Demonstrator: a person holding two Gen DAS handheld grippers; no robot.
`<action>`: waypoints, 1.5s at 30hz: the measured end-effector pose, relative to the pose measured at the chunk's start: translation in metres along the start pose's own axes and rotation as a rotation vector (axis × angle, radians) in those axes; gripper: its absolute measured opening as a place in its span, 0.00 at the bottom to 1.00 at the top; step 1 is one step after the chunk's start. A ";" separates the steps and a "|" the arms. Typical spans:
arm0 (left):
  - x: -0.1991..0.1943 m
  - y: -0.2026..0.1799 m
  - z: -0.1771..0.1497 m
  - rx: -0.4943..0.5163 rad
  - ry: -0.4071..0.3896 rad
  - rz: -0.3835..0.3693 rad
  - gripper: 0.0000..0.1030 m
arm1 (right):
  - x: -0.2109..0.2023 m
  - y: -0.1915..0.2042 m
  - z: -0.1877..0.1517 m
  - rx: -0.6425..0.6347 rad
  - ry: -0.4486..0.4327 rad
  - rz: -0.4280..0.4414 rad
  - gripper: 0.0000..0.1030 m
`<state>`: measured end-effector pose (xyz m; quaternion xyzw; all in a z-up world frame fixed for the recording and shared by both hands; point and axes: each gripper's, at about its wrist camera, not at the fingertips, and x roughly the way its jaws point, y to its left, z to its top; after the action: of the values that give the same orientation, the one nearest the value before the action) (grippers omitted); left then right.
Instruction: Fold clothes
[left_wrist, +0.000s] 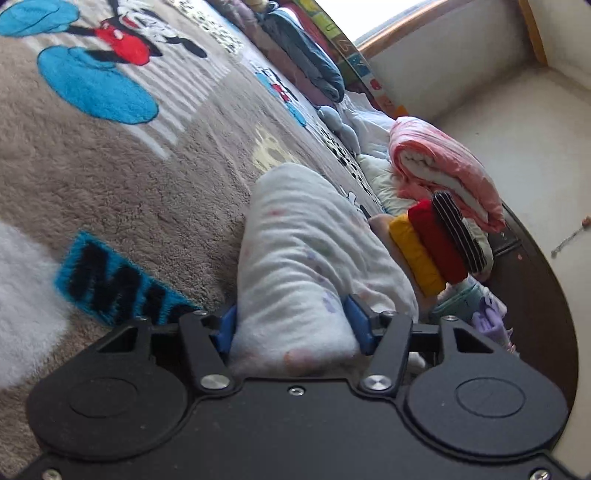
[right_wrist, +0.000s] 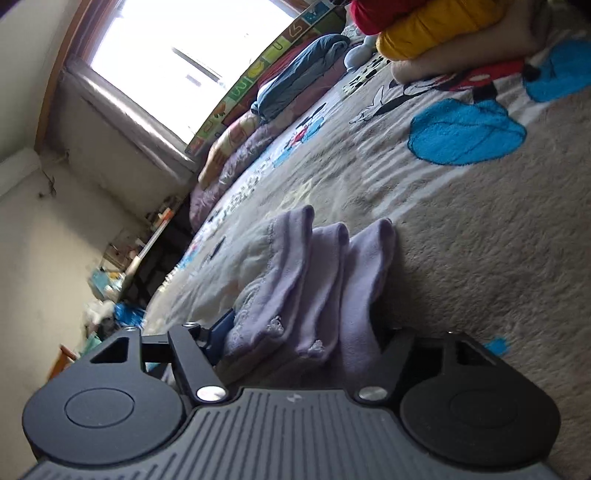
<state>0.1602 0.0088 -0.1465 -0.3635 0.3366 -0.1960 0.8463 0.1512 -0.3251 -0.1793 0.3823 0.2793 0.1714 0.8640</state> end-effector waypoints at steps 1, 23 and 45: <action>-0.001 0.001 -0.001 -0.004 -0.005 -0.007 0.51 | 0.000 0.000 -0.001 0.002 -0.006 0.005 0.63; -0.147 0.014 0.068 -0.040 -0.333 -0.065 0.47 | 0.034 0.114 0.000 -0.051 -0.032 0.342 0.52; -0.164 0.123 0.073 -0.277 -0.251 0.122 0.58 | 0.126 0.135 -0.065 0.010 0.238 0.191 0.65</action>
<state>0.1088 0.2197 -0.1309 -0.4770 0.2734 -0.0492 0.8339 0.1991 -0.1368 -0.1577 0.3884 0.3428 0.2955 0.8027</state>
